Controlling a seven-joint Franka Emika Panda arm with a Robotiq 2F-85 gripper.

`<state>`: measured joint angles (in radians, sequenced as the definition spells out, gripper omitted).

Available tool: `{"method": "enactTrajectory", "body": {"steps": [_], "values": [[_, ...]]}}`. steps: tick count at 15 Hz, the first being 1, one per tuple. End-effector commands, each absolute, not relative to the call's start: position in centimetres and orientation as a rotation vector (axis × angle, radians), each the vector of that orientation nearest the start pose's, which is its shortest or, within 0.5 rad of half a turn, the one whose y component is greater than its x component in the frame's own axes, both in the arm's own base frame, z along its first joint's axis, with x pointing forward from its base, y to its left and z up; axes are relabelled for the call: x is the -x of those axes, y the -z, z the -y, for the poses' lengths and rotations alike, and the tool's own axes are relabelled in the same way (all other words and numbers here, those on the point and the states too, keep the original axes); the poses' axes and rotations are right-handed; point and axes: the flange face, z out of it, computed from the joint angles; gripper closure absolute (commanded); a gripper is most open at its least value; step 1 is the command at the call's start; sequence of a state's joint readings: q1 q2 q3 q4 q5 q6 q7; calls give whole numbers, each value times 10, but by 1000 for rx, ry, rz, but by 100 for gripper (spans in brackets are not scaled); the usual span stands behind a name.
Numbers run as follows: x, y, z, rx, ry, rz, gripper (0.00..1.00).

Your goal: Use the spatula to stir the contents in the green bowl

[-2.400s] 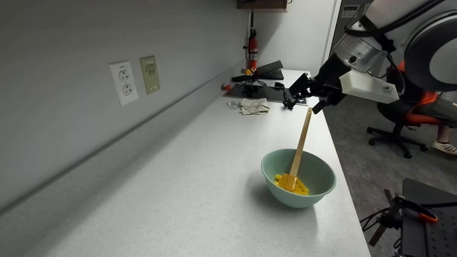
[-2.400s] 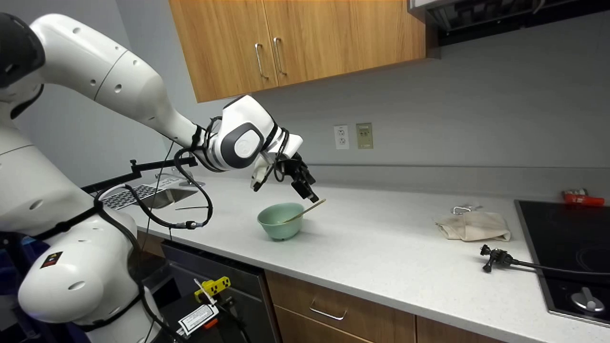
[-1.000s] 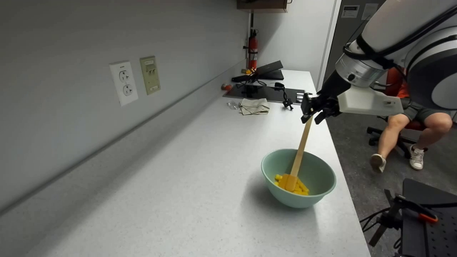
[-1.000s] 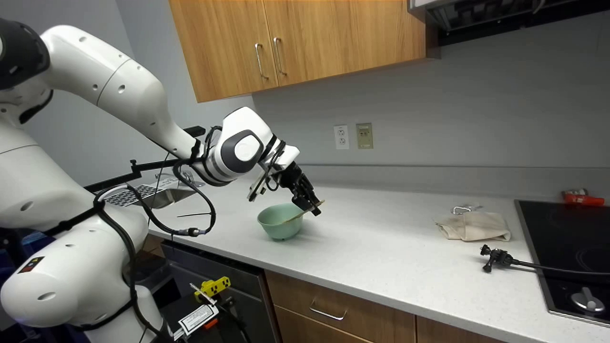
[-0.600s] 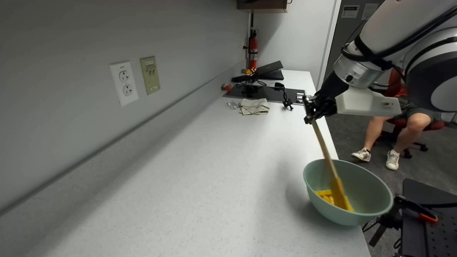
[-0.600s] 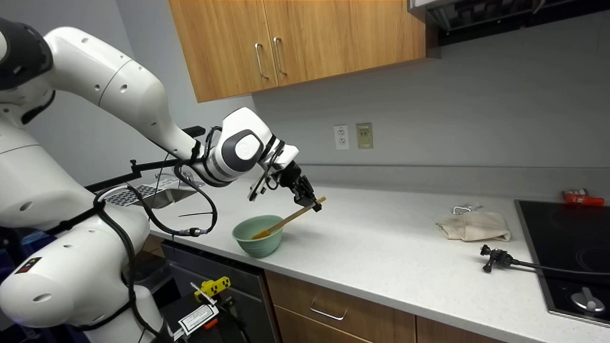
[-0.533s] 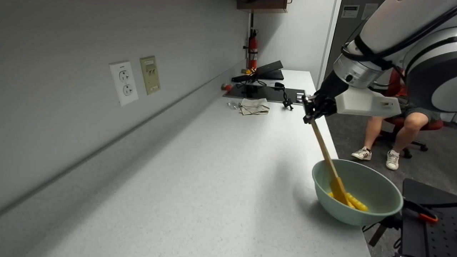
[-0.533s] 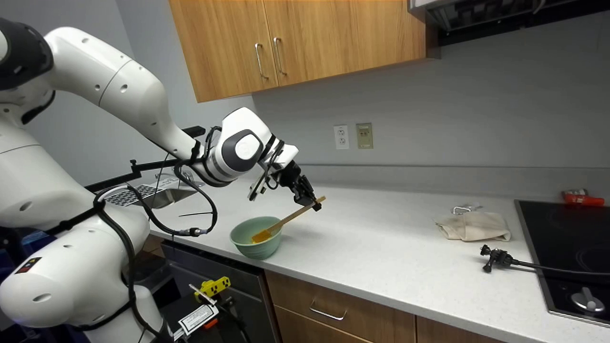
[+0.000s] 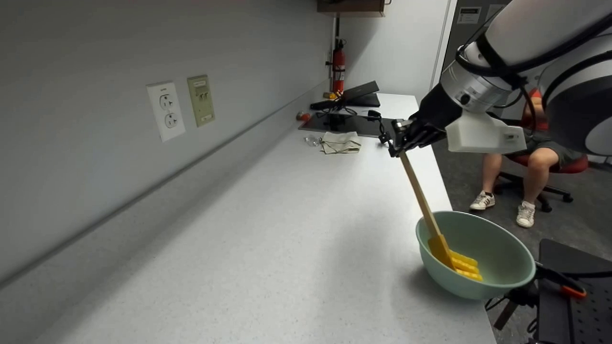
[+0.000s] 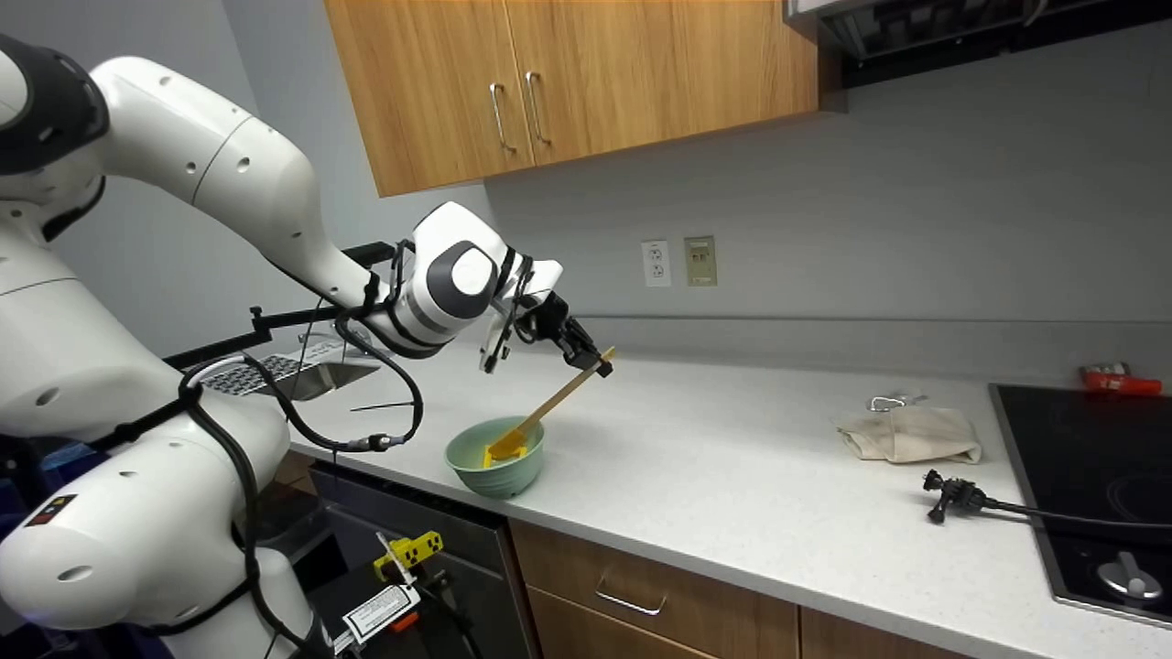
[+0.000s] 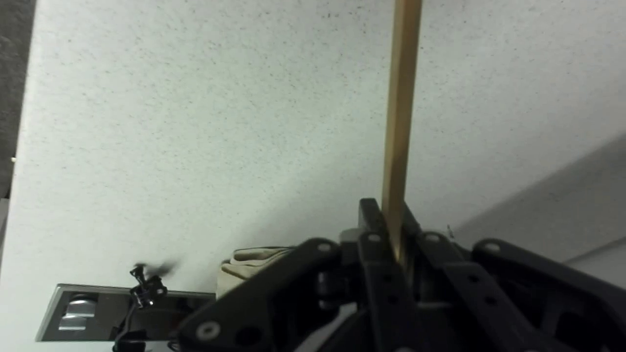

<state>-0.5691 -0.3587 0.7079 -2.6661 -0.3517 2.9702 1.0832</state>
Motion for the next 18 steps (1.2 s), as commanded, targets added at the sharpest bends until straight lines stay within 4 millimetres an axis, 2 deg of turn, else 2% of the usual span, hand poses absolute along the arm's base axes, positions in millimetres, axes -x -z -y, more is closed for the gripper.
{"method": "enactTrajectory", "body": {"steps": [1, 8, 15, 18], "values": [[-442, -397, -85, 2836, 1144, -763, 98], [-443, -407, -81, 2794, 1347, -548, 98], [-445, -403, -93, 2716, 1505, -384, 98], [-453, -386, -99, 2765, 1355, -370, 98]]}}
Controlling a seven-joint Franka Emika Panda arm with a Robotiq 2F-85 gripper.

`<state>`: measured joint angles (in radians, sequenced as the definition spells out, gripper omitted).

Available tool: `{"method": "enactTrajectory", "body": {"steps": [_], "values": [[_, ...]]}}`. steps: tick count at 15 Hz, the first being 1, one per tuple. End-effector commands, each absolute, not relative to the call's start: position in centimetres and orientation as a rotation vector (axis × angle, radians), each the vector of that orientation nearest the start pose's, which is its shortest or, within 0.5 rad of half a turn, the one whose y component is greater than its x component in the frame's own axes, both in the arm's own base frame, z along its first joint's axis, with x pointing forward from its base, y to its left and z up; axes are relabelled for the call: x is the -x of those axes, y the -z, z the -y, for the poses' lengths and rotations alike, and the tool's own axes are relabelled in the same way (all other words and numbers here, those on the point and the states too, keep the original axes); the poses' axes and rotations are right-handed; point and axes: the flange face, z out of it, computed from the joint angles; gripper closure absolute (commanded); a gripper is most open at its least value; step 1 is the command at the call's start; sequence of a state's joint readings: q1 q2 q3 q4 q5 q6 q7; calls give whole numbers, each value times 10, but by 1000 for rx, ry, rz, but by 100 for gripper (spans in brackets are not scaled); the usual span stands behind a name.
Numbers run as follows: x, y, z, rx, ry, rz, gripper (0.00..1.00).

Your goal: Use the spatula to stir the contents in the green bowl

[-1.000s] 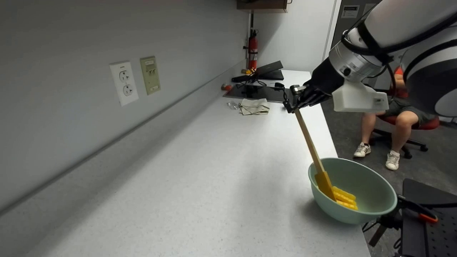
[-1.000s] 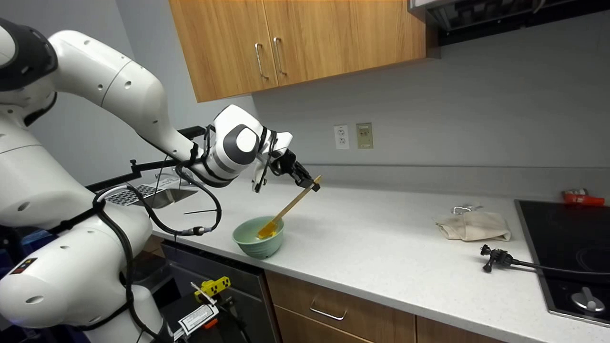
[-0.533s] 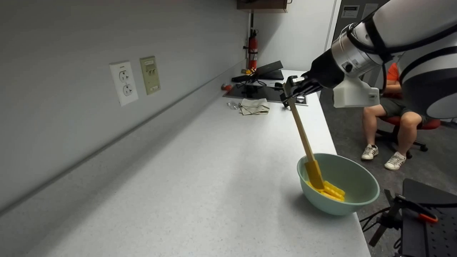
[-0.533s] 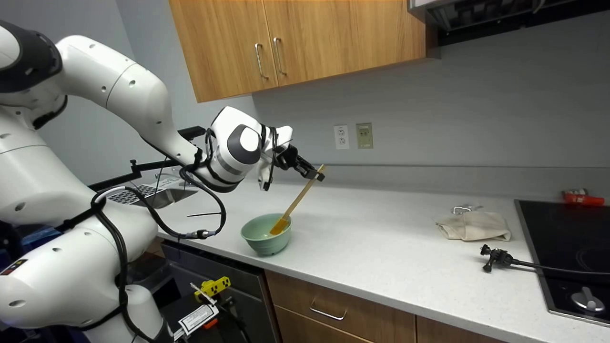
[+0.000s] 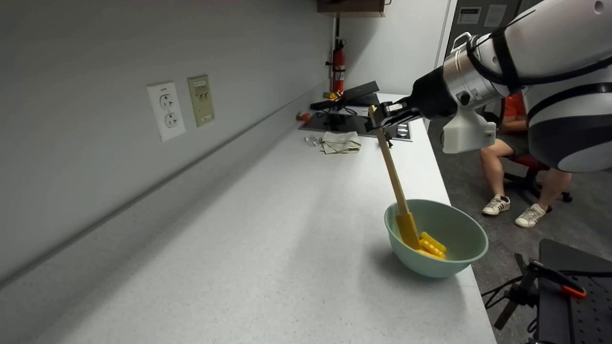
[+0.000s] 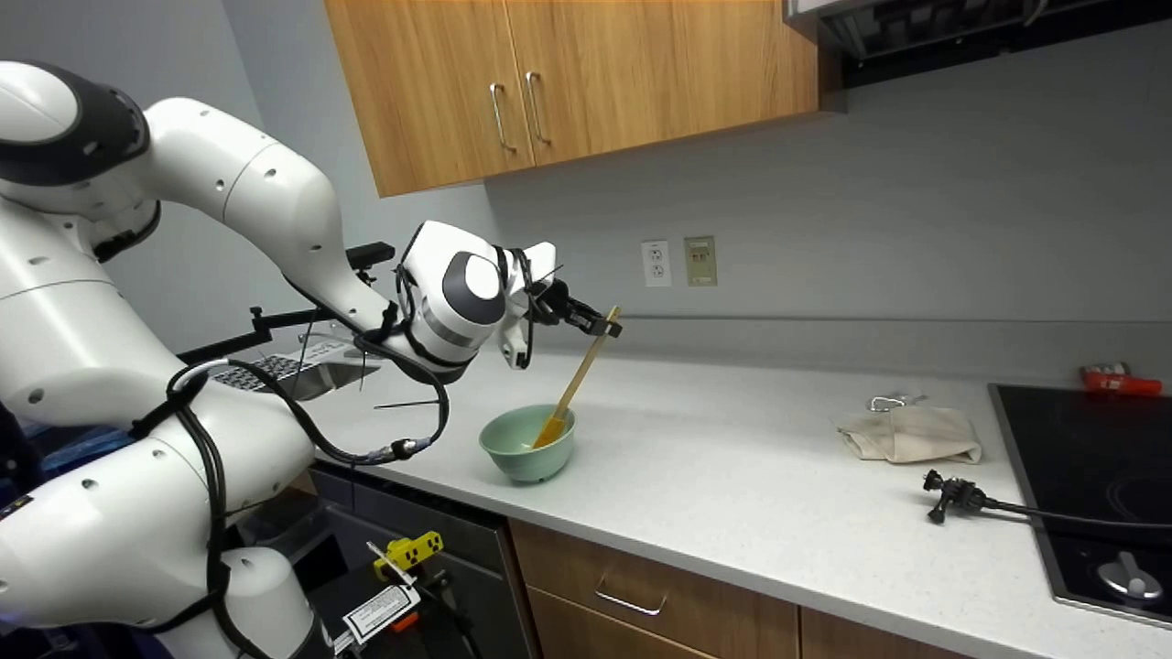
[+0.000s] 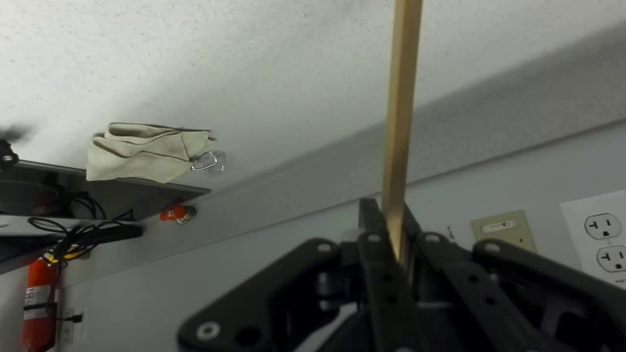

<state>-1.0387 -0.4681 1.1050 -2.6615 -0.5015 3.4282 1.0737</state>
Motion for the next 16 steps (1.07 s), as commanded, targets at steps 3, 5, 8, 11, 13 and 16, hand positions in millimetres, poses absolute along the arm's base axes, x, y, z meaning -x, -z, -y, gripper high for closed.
{"method": "enactTrajectory", "body": {"steps": [3, 5, 8, 11, 13, 16], "values": [[-462, -377, -99, 2794, 1228, -365, 98], [-469, -375, -99, 2800, 1181, -332, 98], [-473, -391, -98, 2767, 1271, -264, 98], [-471, -406, -99, 2710, 1377, -187, 98], [-471, -414, -101, 2675, 1422, -142, 98], [-475, -411, -102, 2701, 1380, -113, 98]]}}
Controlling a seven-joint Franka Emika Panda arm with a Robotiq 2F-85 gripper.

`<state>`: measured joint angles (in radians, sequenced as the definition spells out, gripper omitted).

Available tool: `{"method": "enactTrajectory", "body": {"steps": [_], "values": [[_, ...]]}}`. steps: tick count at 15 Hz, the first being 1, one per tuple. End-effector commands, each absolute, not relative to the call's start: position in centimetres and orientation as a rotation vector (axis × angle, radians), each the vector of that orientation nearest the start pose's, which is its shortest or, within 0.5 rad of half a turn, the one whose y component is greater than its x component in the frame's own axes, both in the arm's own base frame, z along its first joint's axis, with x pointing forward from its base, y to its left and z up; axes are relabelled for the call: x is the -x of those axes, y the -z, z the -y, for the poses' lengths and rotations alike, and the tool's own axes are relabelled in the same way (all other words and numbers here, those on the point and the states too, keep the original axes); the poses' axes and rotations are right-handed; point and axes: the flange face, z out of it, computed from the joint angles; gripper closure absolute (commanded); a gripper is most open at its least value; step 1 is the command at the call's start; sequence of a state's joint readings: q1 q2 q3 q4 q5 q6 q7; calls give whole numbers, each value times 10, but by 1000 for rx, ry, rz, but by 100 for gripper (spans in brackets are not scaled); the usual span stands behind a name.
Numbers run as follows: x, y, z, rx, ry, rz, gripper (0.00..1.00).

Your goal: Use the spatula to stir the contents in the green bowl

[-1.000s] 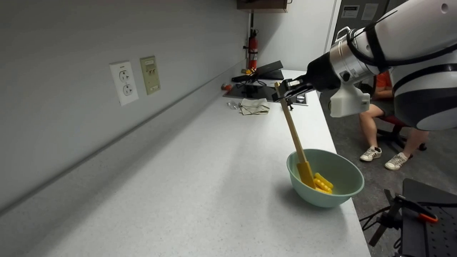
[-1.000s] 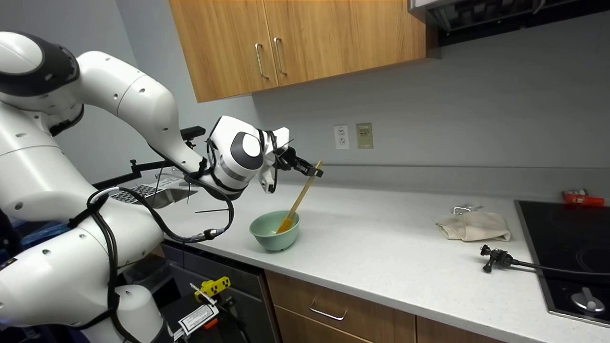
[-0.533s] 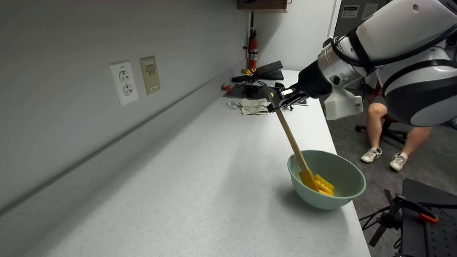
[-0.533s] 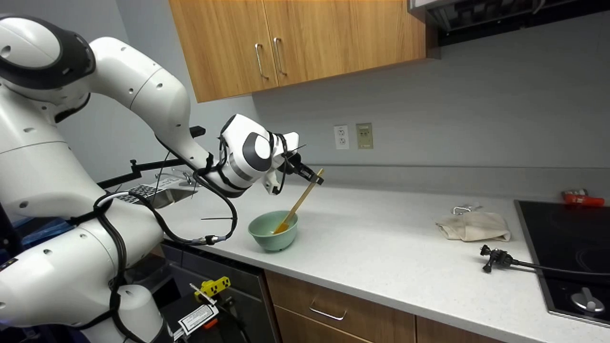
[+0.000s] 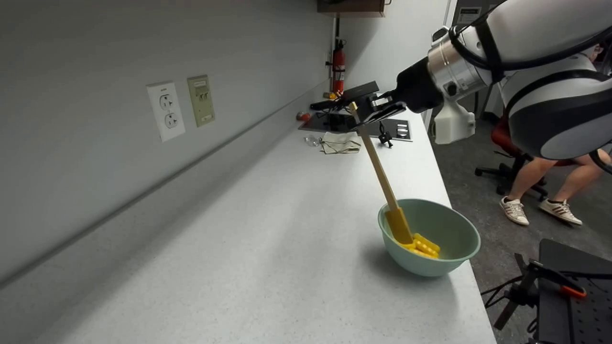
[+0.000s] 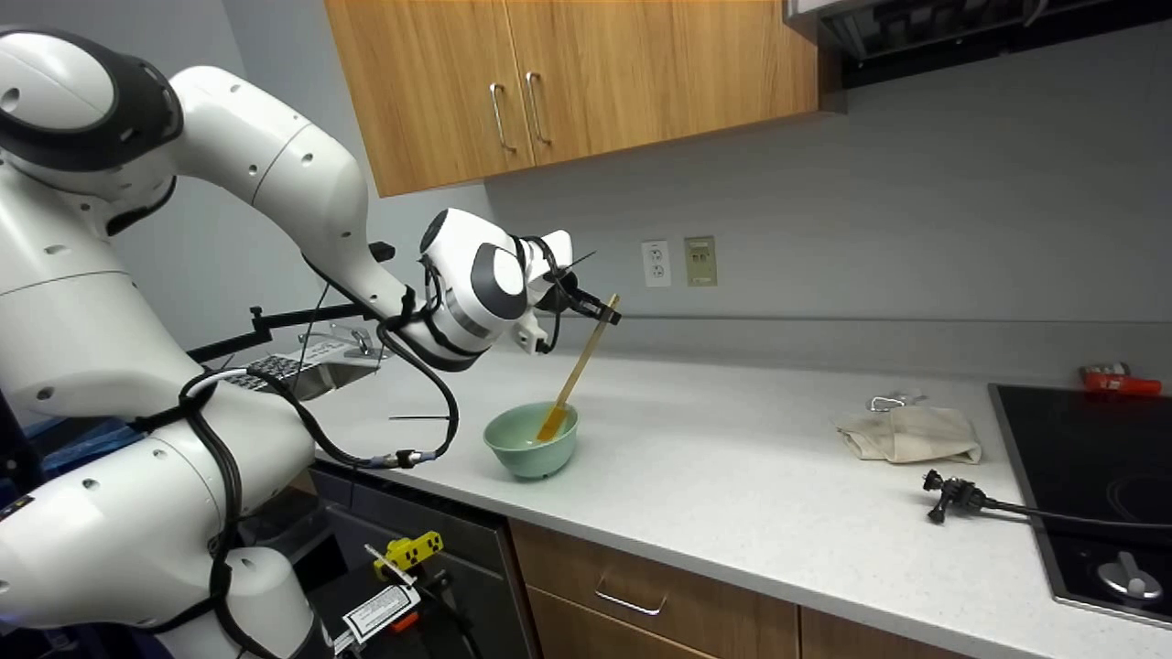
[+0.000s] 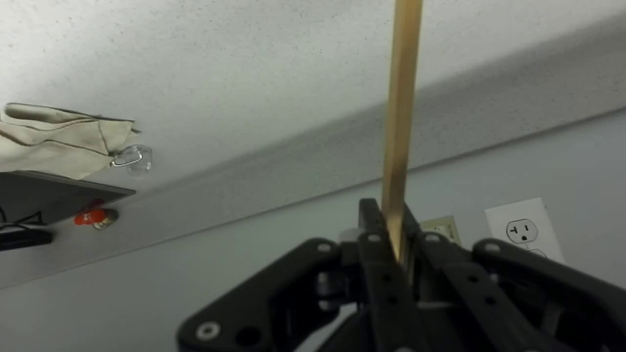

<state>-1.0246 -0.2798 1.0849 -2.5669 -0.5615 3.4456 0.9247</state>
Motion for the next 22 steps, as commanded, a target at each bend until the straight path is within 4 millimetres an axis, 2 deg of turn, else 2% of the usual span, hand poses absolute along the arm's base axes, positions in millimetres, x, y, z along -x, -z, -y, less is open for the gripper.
{"method": "enactTrajectory", "body": {"steps": [1, 3, 6, 8, 11, 18, 22], "values": [[-477, -408, -102, 2721, 1356, -100, 98], [-480, -393, -103, 2792, 1256, -66, 98], [-487, -360, -110, 2910, 1034, -25, 98], [-491, -349, -113, 2955, 945, -11, 98], [-494, -360, -111, 2940, 999, 5, 98], [-484, -398, -107, 2753, 1251, 16, 98], [-480, -411, -105, 2689, 1332, 52, 98]]}}
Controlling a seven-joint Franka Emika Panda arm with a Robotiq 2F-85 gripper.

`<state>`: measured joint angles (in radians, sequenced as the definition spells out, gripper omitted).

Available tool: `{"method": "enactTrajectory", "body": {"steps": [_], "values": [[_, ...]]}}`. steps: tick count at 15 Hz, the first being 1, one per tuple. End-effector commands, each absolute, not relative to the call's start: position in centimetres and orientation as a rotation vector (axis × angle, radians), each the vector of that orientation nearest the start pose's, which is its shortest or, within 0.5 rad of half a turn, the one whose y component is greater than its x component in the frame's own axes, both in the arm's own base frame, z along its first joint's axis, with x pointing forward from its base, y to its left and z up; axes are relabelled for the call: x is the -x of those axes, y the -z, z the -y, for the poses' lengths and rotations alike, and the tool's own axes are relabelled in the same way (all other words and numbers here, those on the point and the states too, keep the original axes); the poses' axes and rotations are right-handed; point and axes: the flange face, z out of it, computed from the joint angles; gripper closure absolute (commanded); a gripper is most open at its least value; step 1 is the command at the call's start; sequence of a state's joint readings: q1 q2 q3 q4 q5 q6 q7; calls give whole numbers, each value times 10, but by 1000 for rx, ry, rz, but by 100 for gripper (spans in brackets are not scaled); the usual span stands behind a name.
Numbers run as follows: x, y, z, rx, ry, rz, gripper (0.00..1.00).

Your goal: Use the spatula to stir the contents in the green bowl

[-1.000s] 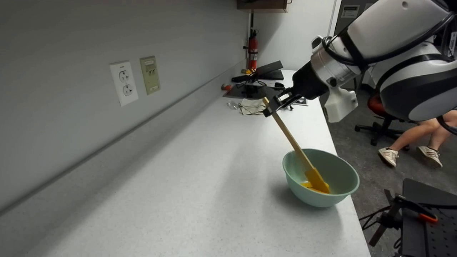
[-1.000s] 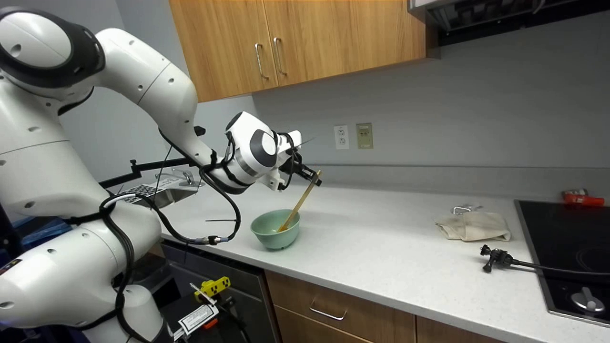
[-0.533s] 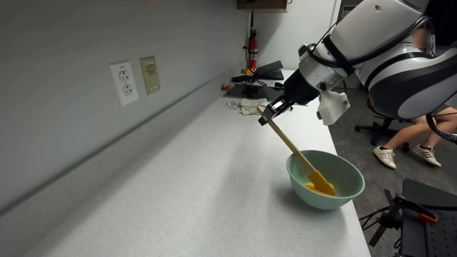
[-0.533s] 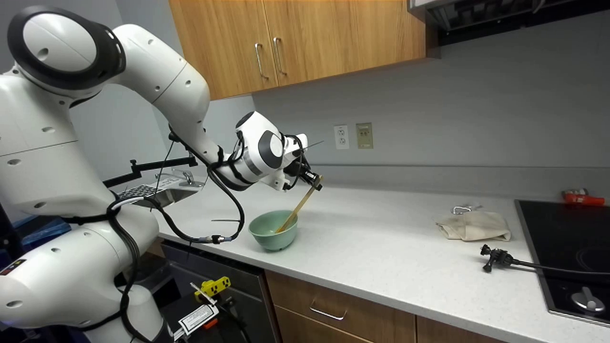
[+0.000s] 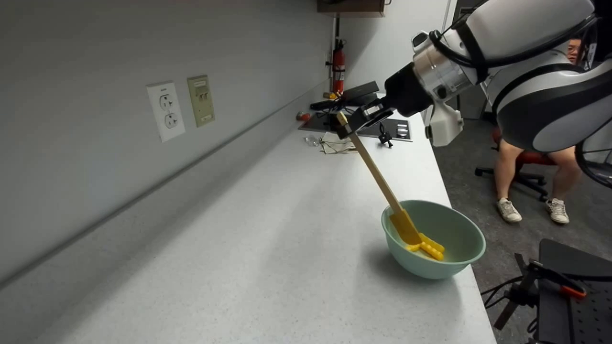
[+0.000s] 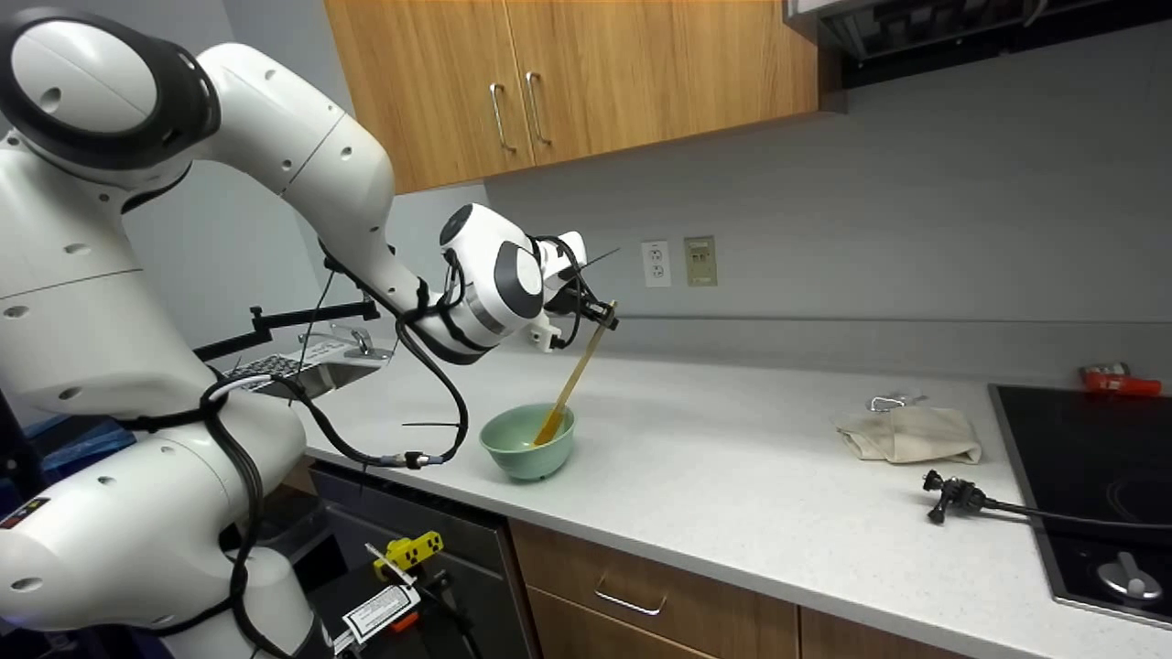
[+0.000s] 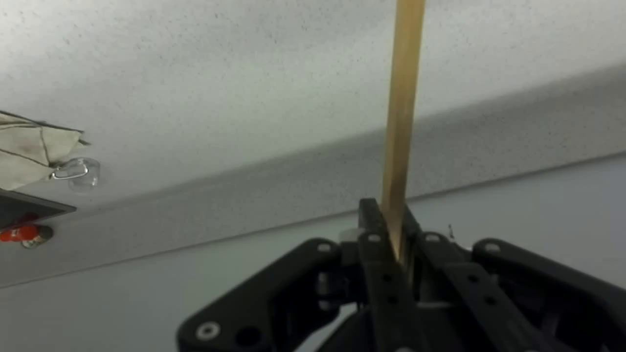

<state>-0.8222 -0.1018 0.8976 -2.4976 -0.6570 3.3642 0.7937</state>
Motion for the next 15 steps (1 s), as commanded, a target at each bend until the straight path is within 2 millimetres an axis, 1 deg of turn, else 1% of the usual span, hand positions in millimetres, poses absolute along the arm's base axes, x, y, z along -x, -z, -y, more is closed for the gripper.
{"method": "enactTrajectory", "body": {"steps": [1, 4, 5, 7, 9, 15], "values": [[-480, -409, -106, 2695, 1325, 68, 98], [-483, -381, -116, 2796, 1158, 107, 98], [-482, -377, -119, 2816, 1119, 109, 98], [-480, -374, -125, 2826, 1098, 114, 98], [-477, -375, -126, 2815, 1113, 120, 98], [-472, -397, -115, 2704, 1275, 98, 98]]}}
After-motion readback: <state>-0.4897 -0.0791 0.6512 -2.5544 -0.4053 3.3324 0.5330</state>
